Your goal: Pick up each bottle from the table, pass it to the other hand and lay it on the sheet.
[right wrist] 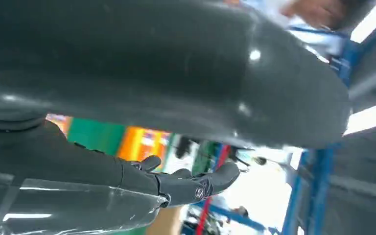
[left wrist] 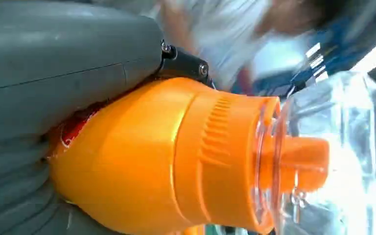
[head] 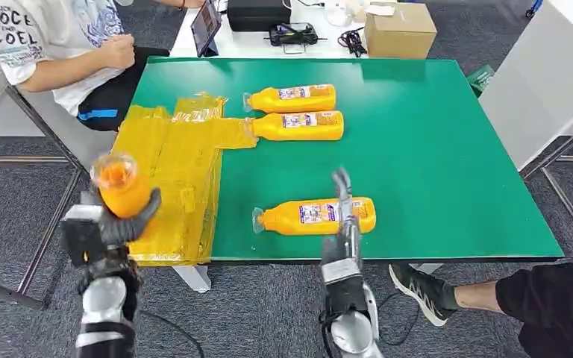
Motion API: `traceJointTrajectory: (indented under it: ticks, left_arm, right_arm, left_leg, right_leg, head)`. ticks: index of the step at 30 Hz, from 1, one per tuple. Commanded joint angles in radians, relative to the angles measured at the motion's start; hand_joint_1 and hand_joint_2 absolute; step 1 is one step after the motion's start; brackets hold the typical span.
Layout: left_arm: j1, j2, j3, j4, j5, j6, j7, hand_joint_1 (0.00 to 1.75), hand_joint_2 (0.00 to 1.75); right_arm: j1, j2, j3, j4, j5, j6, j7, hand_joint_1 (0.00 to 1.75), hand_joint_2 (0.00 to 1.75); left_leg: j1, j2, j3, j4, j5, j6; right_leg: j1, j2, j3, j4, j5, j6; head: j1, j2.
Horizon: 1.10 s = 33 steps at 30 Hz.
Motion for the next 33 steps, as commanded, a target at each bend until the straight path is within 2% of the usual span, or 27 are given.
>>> traceJointTrajectory:
  ticks: [1, 5, 7, 12, 13, 15, 17, 22, 25, 27, 28, 31, 33]
  left_arm:
    - [-0.209, 0.103, -0.01, 0.073, -0.264, 0.085, 0.038, 1.75, 1.75]
    - [-0.198, 0.1, -0.014, 0.072, -0.267, 0.094, 0.035, 1.75, 1.75]
    - [-0.219, 0.128, -0.048, 0.103, -0.357, 0.099, 0.049, 1.75, 1.75]
    - [-0.359, 0.192, -0.151, 0.347, -0.611, 0.119, 0.108, 1.75, 1.75]
    - [-0.391, 0.201, -0.167, 0.408, -0.619, 0.093, 0.11, 1.75, 1.75]
    - [-0.45, 0.225, -0.201, 0.535, -0.635, 0.066, 0.111, 1.75, 1.75]
    - [-0.507, 0.234, -0.203, 0.677, -0.575, -0.057, 0.085, 1.75, 1.75]
    - [-0.608, 0.284, -0.304, 0.929, -0.586, -0.144, 0.05, 1.75, 1.75]
    - [-0.63, 0.296, -0.33, 0.969, -0.588, -0.158, 0.044, 1.75, 1.75]
    - [-0.644, 0.3, -0.349, 0.996, -0.584, -0.187, 0.044, 1.75, 1.75]
    - [-0.651, 0.301, -0.356, 1.012, -0.58, -0.208, 0.046, 1.75, 1.75]
    - [-0.653, 0.303, -0.342, 1.036, -0.531, -0.253, 0.026, 1.75, 1.75]
    - [-0.652, 0.304, -0.342, 1.036, -0.53, -0.253, 0.025, 1.75, 1.75]
  right_arm:
    - [-0.057, -0.035, 0.07, -0.067, -0.039, 0.007, 0.004, 0.0, 0.0]
    - [-0.054, -0.038, 0.068, -0.065, -0.044, 0.005, 0.002, 0.0, 0.0]
    - [-0.06, -0.042, 0.078, -0.066, -0.054, 0.015, -0.008, 0.0, 0.0]
    - [-0.105, -0.043, 0.146, -0.044, -0.06, 0.064, 0.001, 0.0, 0.0]
    - [-0.113, -0.04, 0.161, -0.035, -0.063, 0.075, 0.003, 0.0, 0.0]
    - [-0.126, -0.039, 0.197, -0.012, -0.06, 0.094, 0.007, 0.0, 0.0]
    - [-0.133, -0.042, 0.227, 0.011, -0.057, 0.105, 0.008, 0.0, 0.0]
    - [-0.138, -0.039, 0.253, 0.057, -0.078, 0.148, 0.0, 0.0, 0.0]
    - [-0.14, -0.038, 0.257, 0.068, -0.083, 0.155, -0.003, 0.0, 0.0]
    - [-0.142, -0.037, 0.262, 0.075, -0.089, 0.168, -0.003, 0.0, 0.0]
    - [-0.143, -0.038, 0.268, 0.08, -0.088, 0.172, -0.003, 0.0, 0.0]
    - [-0.145, -0.035, 0.278, 0.095, -0.088, 0.177, -0.004, 0.0, 0.0]
    - [-0.145, -0.034, 0.279, 0.096, -0.088, 0.177, -0.004, 0.0, 0.0]
  left_leg:
    - [0.002, 0.001, 0.004, 0.001, -0.002, -0.002]
    - [0.001, 0.002, 0.005, -0.001, -0.001, -0.001]
    - [0.0, 0.001, 0.003, -0.001, 0.0, -0.001]
    - [0.002, -0.002, 0.007, 0.0, -0.002, -0.002]
    - [0.0, -0.002, 0.002, 0.0, 0.001, -0.001]
    - [0.001, -0.001, 0.004, -0.001, 0.0, -0.002]
    - [0.001, -0.001, 0.005, -0.001, 0.0, -0.002]
    - [0.002, 0.001, 0.008, -0.002, 0.0, -0.003]
    - [0.001, 0.002, 0.004, -0.001, 0.0, -0.002]
    - [0.002, 0.004, 0.01, -0.001, -0.003, -0.003]
    - [0.001, 0.002, 0.004, 0.0, 0.0, -0.002]
    - [0.002, 0.002, 0.007, 0.0, -0.001, -0.003]
    - [0.001, 0.002, 0.003, -0.001, 0.0, -0.002]
  right_leg:
    - [0.002, 0.001, 0.004, 0.001, -0.001, -0.003]
    - [0.001, 0.001, 0.005, -0.001, -0.001, -0.002]
    - [0.0, 0.0, 0.002, 0.0, 0.0, -0.001]
    - [0.002, -0.002, 0.008, 0.0, -0.002, -0.003]
    - [0.0, -0.002, 0.002, 0.0, 0.0, -0.002]
    - [0.001, -0.001, 0.003, 0.0, 0.0, -0.002]
    - [0.001, -0.001, 0.004, -0.001, 0.0, -0.002]
    - [0.002, 0.001, 0.007, -0.001, -0.001, -0.003]
    - [0.001, 0.002, 0.003, 0.0, 0.0, -0.001]
    - [0.002, 0.004, 0.009, -0.001, -0.002, -0.003]
    - [0.001, 0.002, 0.003, 0.0, 0.0, -0.001]
    - [0.002, 0.002, 0.006, 0.001, -0.002, -0.003]
    - [0.001, 0.003, 0.003, 0.0, 0.0, -0.001]
  head:
    - [0.0, 0.0]
    - [0.0, 0.0]
    - [0.0, 0.0]
    - [0.0, 0.0]
    - [0.0, 0.0]
    - [0.0, 0.0]
    - [0.0, 0.0]
    - [0.0, 0.0]
    - [0.0, 0.0]
    - [0.0, 0.0]
    - [0.0, 0.0]
    - [0.0, 0.0]
    - [0.0, 0.0]
